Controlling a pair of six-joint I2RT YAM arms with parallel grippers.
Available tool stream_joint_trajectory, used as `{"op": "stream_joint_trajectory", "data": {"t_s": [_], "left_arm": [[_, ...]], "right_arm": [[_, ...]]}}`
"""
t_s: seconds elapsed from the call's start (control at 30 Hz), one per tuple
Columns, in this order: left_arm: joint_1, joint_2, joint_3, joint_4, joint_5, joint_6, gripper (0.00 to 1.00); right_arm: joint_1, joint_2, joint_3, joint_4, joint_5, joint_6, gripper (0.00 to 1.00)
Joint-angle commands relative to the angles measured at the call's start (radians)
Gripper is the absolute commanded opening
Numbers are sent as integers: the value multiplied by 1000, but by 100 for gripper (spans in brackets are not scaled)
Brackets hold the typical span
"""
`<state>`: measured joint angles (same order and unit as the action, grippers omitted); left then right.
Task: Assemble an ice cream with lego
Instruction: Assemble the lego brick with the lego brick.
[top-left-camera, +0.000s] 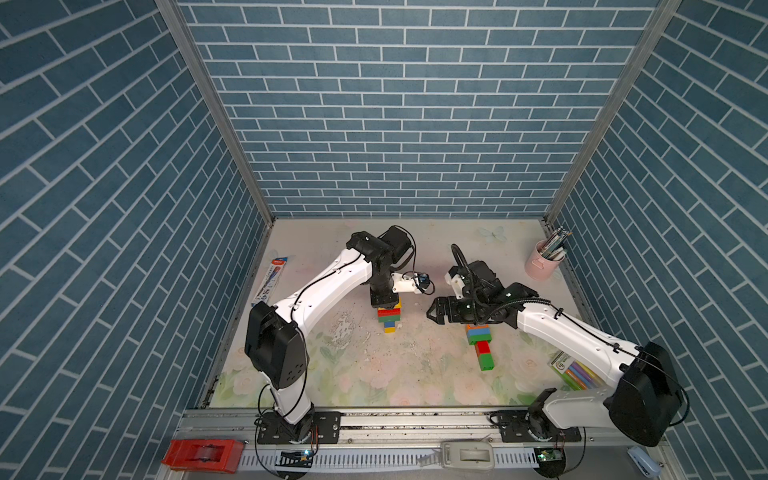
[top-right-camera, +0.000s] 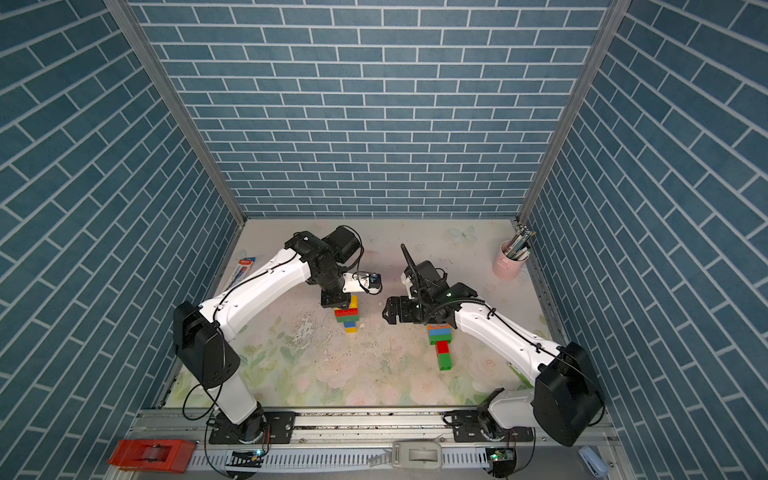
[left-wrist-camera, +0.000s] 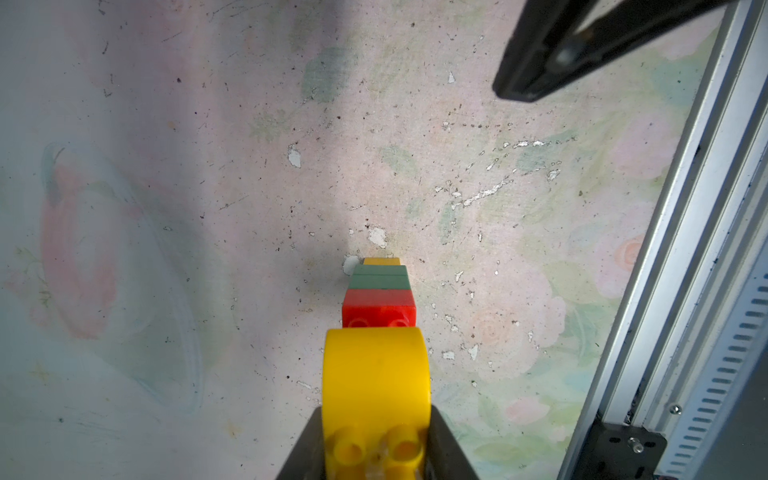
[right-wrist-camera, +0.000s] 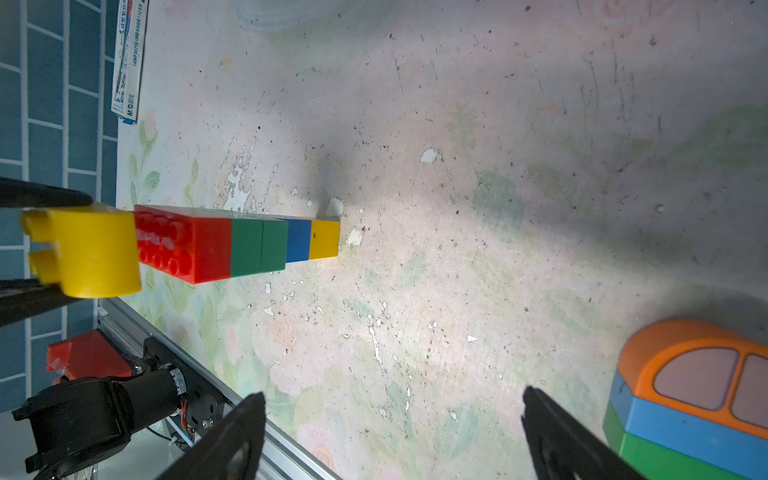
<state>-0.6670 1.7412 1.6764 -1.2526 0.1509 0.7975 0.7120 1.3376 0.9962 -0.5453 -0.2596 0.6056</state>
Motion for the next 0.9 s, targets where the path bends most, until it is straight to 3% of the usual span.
{"op": "stream_joint_trajectory", "data": {"t_s": [0.0, 0.87], "left_arm": [[6, 4, -12, -2, 15, -6, 0], [10, 6, -36, -2, 1, -18, 0]], "right_arm": [[-6, 1, -13, 3, -13, 26, 97], [-9, -4, -23, 6, -17, 29, 97]]}}
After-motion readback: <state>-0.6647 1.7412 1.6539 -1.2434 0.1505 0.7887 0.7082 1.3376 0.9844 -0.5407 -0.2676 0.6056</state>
